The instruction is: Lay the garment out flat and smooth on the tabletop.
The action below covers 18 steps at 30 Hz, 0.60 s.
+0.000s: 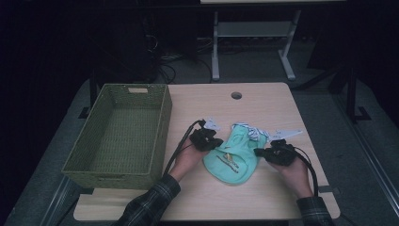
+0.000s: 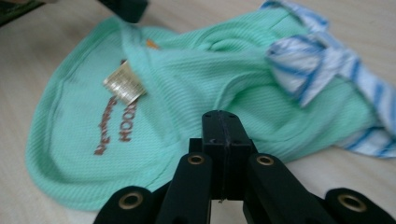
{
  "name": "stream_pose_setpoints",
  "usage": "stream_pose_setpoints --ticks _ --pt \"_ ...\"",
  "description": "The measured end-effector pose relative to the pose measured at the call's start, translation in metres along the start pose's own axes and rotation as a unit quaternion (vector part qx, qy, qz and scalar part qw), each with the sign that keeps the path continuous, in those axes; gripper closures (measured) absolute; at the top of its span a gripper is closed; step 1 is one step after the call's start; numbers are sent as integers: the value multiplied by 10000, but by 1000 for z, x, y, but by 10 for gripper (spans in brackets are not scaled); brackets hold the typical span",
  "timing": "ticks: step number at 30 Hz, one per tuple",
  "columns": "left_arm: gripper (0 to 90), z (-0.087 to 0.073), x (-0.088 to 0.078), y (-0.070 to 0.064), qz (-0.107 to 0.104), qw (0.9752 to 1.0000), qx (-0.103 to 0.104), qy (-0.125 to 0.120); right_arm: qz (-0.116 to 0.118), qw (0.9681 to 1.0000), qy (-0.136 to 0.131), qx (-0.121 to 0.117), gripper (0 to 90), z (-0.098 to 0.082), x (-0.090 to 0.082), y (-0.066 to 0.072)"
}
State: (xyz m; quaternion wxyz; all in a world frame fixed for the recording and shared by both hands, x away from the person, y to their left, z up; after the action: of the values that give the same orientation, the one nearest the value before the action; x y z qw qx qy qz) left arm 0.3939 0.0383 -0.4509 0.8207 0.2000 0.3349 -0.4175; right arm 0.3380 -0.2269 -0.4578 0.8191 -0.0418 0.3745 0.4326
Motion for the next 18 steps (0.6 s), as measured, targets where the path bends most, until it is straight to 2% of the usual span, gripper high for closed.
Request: stream_pose_setpoints --ticks 5,9,12,18 --pt "894 -3 10 -1 -4 9997 117 221 77 9999 60 -65 899 -6 5 11" --pt "894 -7 15 -1 1 9991 162 392 116 9995 277 -82 898 -12 12 17" --pt "894 -9 15 -2 -6 9990 157 427 89 9990 430 -109 899 -15 16 16" --pt "894 -14 8 -6 -73 9984 173 539 3 9991 410 -42 899 -16 14 11"
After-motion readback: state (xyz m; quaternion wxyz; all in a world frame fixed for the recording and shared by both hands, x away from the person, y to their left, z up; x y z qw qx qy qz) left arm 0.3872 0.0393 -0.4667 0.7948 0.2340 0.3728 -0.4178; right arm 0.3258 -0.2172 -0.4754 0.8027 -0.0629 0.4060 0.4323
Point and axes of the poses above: each handheld gripper's, and its own axes: x roughly forward along the jaws, z roughly out of its top, y roughly to its left, the point moved 1 cm from there along x, roughly forward along the jaws, and after that the axes turned 8 degrees about z, right-handed, at the moved point
